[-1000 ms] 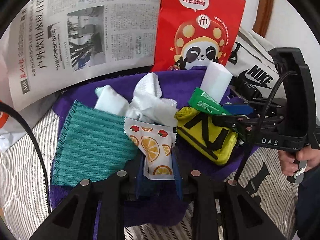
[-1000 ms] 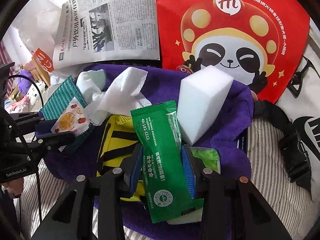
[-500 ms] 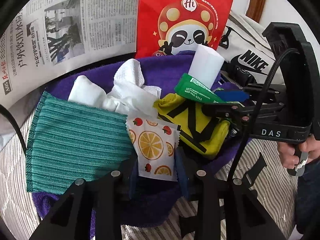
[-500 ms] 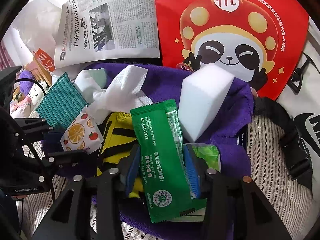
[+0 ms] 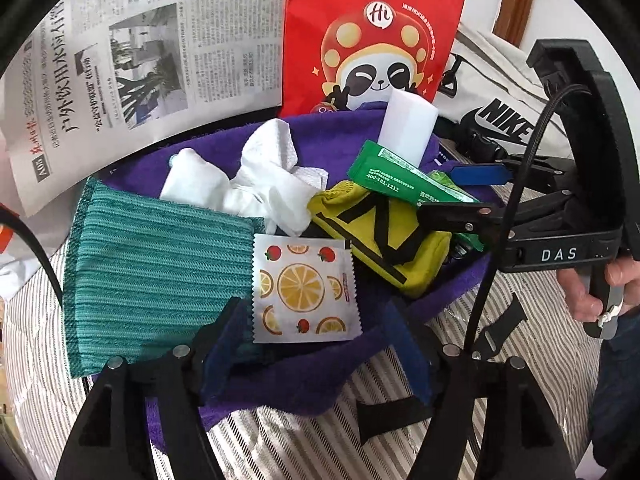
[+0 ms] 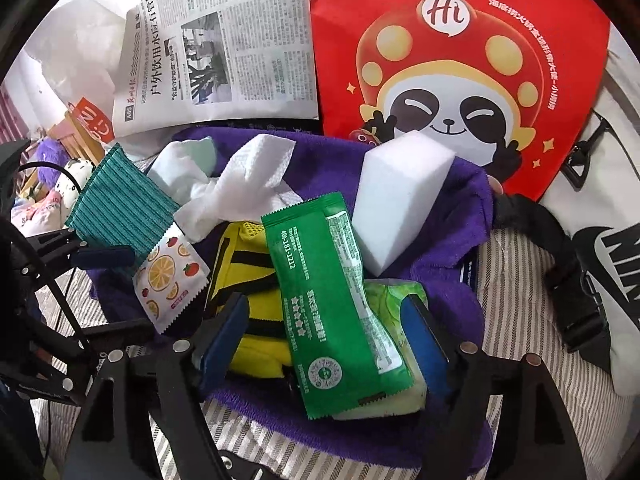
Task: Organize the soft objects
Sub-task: 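Lower the sachet and green packet onto the purple towel and open both tools, then reach the right tool to a black watch-strap piece on the bed and grasp it, then grasp the other black strap piece with the left tool while the right tool holds its strap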
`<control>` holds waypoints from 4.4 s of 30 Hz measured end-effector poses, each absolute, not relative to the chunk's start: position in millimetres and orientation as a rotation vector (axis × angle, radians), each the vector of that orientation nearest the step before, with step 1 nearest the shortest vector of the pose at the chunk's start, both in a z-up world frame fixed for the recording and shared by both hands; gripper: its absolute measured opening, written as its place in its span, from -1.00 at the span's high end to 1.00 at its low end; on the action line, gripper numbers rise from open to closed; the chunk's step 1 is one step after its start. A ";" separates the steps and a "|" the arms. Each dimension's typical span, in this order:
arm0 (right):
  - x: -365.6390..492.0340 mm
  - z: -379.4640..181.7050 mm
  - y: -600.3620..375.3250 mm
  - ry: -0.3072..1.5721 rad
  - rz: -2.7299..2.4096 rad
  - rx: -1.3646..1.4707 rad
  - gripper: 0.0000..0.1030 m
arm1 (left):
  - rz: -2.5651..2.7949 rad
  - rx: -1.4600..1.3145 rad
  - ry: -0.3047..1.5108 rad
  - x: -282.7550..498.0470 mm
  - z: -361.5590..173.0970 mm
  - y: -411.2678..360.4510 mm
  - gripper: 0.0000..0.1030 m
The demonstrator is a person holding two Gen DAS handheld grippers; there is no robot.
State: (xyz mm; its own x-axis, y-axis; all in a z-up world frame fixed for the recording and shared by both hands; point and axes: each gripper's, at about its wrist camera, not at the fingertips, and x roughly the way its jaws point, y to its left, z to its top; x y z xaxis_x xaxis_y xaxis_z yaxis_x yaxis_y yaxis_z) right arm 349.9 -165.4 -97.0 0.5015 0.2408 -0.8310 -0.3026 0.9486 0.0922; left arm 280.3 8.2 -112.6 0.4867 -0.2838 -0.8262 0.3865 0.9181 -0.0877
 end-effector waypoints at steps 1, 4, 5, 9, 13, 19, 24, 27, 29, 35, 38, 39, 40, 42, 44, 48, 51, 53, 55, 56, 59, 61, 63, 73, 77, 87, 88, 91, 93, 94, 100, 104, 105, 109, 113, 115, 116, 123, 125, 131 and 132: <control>348.9 -96.3 -165.8 0.993 0.329 -0.065 -0.51 | -0.400 0.117 0.983 279.5 -112.3 9.6 -0.37; 344.5 -93.7 -168.3 0.991 0.323 -0.051 -0.51 | -0.365 0.137 0.975 276.1 -110.8 13.7 -0.39; 342.8 -92.5 -169.4 0.992 0.326 -0.042 -0.51 | -0.364 0.136 0.974 274.3 -109.8 15.5 -0.39; 332.9 -84.4 -174.5 0.976 0.318 -0.022 -0.51 | -0.351 0.137 0.962 264.4 -105.1 21.9 -0.39; 313.5 -71.1 -183.4 0.941 0.302 -0.001 -0.51 | -0.335 0.155 0.947 249.0 -101.0 25.9 -0.39; 271.8 -63.3 -189.2 0.927 0.280 -0.029 -0.51 | -0.301 0.087 0.970 223.9 -105.3 39.4 -0.39; 229.2 -81.6 -190.6 0.969 0.313 -0.059 -0.51 | -0.299 0.038 0.989 208.5 -113.0 34.2 -0.39; 218.9 -103.9 -189.5 1.032 0.315 -0.093 -0.50 | -0.301 0.047 1.004 202.3 -118.4 28.1 -0.39; 215.0 -115.7 -187.2 1.059 0.304 -0.135 -0.50 | -0.305 0.049 1.012 198.3 -119.7 28.1 -0.39; 216.5 -132.0 -180.8 1.055 0.282 -0.204 -0.50 | -0.301 0.031 1.010 189.3 -116.7 35.6 -0.39; 221.3 -133.7 -177.7 1.031 0.292 -0.212 -0.52 | -0.300 0.013 1.014 187.8 -116.1 40.1 -0.39; 224.5 -134.1 -176.3 1.026 0.294 -0.216 -0.52 | -0.300 0.010 1.013 187.4 -116.2 41.1 -0.39; 227.2 -134.1 -175.1 1.023 0.297 -0.218 -0.52 | -0.301 0.007 1.015 186.7 -116.8 41.6 -0.39; 233.1 -134.6 -172.5 1.017 0.310 -0.213 -0.52 | -0.295 0.003 1.021 186.1 -118.5 42.7 -0.39; 237.6 -135.5 -170.2 1.009 0.323 -0.199 -0.52 | -0.295 -0.002 1.026 185.8 -120.0 42.6 -0.39; 245.6 -135.1 -171.5 1.017 0.299 -0.162 -0.11 | -0.298 0.007 1.032 184.5 -122.0 39.5 -0.39; 244.2 -133.2 -173.8 1.009 0.284 -0.156 0.20 | -0.300 0.010 1.038 183.4 -124.6 39.5 -0.39; 242.7 -131.8 -178.0 1.014 0.277 -0.144 0.30 | -0.298 0.011 1.049 183.7 -127.2 40.1 -0.39; 239.8 -129.6 -182.9 1.035 0.268 -0.131 0.45 | -0.297 0.009 1.051 184.3 -127.9 40.5 -0.39; 238.2 -128.5 -185.2 1.052 0.266 -0.122 0.47 | -0.297 0.004 1.050 184.7 -127.9 40.9 -0.39; 232.7 -126.9 -188.1 1.097 0.271 -0.104 0.47 | -0.304 -0.006 1.049 184.7 -127.3 41.5 -0.39; 225.9 -127.0 -186.6 1.122 0.287 -0.113 0.47 | -0.306 -0.004 1.050 184.8 -127.9 40.6 -0.39; 218.6 -127.5 -183.4 1.131 0.303 -0.118 0.48 | -0.310 -0.003 1.054 184.7 -129.8 39.0 -0.39; 218.5 -128.8 -173.9 1.065 0.251 -0.135 0.58 | -0.320 0.010 1.055 178.8 -130.8 36.3 -0.39; 216.5 -127.3 -183.4 1.063 0.253 -0.058 0.58 | -0.320 -0.003 1.054 179.6 -129.4 37.9 -0.39; 201.5 -126.0 -196.1 1.049 0.138 -0.098 0.58 | -0.285 -0.066 1.056 200.5 -129.4 6.9 -0.39; 197.0 -124.6 -201.9 1.042 0.116 -0.104 0.58 | -0.279 -0.065 1.061 202.8 -130.1 2.8 -0.39; 185.9 -122.0 -218.7 1.020 0.092 -0.090 0.58 | -0.228 -0.058 1.056 212.0 -132.7 -12.8 -0.39; 182.0 -125.0 -226.8 1.018 0.090 -0.056 0.58 | -0.210 -0.058 1.070 219.1 -136.2 -22.0 -0.40; 181.7 -128.4 -229.4 1.023 0.092 -0.039 0.58 | -0.205 -0.062 1.076 222.0 -138.4 -27.4 -0.40; 178.2 -134.2 -229.8 0.979 0.080 -0.009 0.57 | -0.135 0.020 1.108 228.7 -146.2 -52.5 -0.52; 175.4 -135.8 -230.3 0.951 0.065 0.003 0.57 | -0.121 0.127 1.094 227.7 -150.2 -74.2 -0.56; 174.7 -136.1 -230.1 0.945 0.062 0.001 0.57 | -0.115 0.140 1.087 226.5 -149.8 -76.4 -0.56; 169.4 -137.6 -228.8 0.902 0.059 -0.006 0.56 | -0.147 0.138 1.095 223.2 -150.1 -73.6 -0.56; 167.8 -137.2 -229.9 0.893 0.059 0.000 0.56 | -0.184 0.183 1.090 212.2 -150.0 -66.1 -0.62; 167.4 -137.1 -230.4 0.893 0.060 0.001 0.55 | -0.191 0.202 1.092 206.7 -148.7 -60.0 -0.62; 167.8 -137.1 -230.4 0.894 0.060 0.002 0.55 | -0.195 0.213 1.091 203.9 -148.1 -55.9 -0.62; 167.6 -137.5 -231.6 0.894 0.063 0.007 0.55 | -0.188 0.260 1.089 182.8 -144.9 -18.3 -0.64; 167.6 -137.6 -231.6 0.894 0.065 0.009 0.55 | -0.173 0.257 1.098 178.9 -143.7 -6.6 -0.64; 167.4 -137.4 -231.3 0.893 0.061 0.007 0.55 | -0.201 0.205 1.094 165.5 -147.9 7.0 -0.62; 167.5 -137.5 -231.4 0.893 0.062 0.007 0.55 | -0.208 0.186 1.095 164.5 -148.4 8.4 -0.54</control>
